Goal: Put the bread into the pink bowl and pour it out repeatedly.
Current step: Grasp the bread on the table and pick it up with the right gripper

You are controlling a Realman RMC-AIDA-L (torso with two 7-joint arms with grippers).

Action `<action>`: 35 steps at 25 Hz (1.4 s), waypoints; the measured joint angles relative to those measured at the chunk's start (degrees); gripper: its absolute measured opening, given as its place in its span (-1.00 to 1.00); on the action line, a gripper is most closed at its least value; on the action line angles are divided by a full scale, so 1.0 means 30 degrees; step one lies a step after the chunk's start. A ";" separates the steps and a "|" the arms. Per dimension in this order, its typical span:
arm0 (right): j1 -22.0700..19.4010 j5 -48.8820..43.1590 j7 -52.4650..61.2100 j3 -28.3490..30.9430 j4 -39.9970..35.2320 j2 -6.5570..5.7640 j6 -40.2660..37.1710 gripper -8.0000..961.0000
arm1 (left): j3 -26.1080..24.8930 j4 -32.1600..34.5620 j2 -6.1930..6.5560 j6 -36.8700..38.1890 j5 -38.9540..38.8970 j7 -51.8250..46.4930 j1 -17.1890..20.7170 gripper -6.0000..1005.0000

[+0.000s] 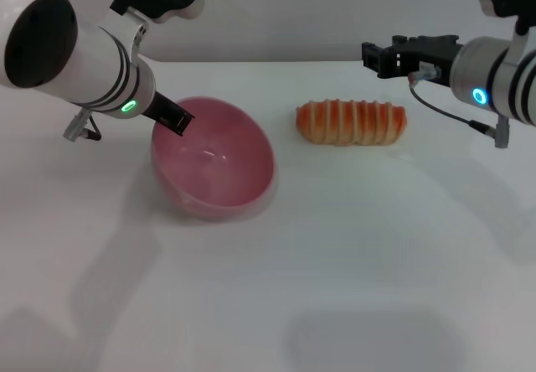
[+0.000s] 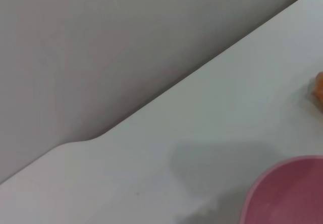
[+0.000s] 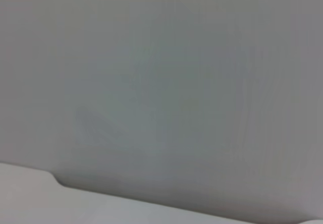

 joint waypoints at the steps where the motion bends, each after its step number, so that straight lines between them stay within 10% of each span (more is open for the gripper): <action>1: -0.0180 -0.0090 -0.0011 -0.0102 -0.0078 0.0003 -0.0132 -0.47 | 0.0002 -0.0031 0.0009 -0.0001 0.0002 0.0000 -0.0006 -0.91; 7: -0.0360 -0.0263 -0.0017 -0.0475 0.0270 0.0004 -0.0029 0.26 | 0.0128 -0.0068 0.0017 -0.0035 0.0013 0.0020 -0.0053 -0.91; 12: -0.0263 -0.0306 0.0248 -0.0509 0.1066 0.0004 -0.0025 0.45 | 0.0237 0.0034 0.0010 -0.0306 0.0014 0.0023 -0.0167 -0.91; 35: 0.1966 0.0949 0.0086 -0.0099 0.7344 -0.0045 -0.1954 0.44 | 0.0497 0.0099 -0.0077 -0.0665 0.0013 -0.0083 -0.0426 -0.91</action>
